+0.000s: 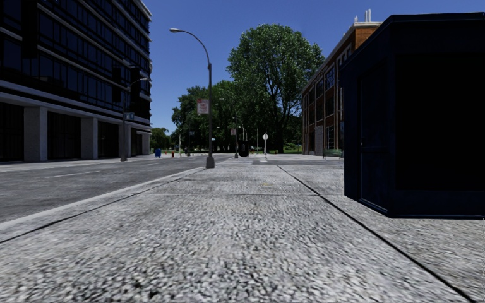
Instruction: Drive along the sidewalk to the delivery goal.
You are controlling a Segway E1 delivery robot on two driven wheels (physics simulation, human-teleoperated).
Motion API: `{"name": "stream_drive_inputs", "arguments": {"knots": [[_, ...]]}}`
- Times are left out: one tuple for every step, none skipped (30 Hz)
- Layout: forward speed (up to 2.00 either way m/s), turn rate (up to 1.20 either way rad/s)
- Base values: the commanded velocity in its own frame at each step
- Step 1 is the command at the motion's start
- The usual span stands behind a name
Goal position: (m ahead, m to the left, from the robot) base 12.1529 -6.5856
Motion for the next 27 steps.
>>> {"name": "stream_drive_inputs", "arguments": {"knots": [[2.00, 0.00], [2.00, 0.00], [2.00, 0.00], [2.00, 0.00], [2.00, 0.00], [2.00, 0.00], [2.00, 0.00], [2.00, 0.00], [2.00, 0.00], [2.00, 0.00], [2.00, 0.00], [2.00, 0.00], [2.00, 0.00], [2.00, 0.00], [2.00, 0.00], [2.00, 0.00], [2.00, 0.00], [2.00, 0.00], [2.00, 0.00], [2.00, 0.00], [2.00, 0.00], [2.00, 0.00], [2.00, 0.00], [2.00, 0.00], [2.00, 0.00], [2.00, -0.02], [2.00, -0.06]]}}
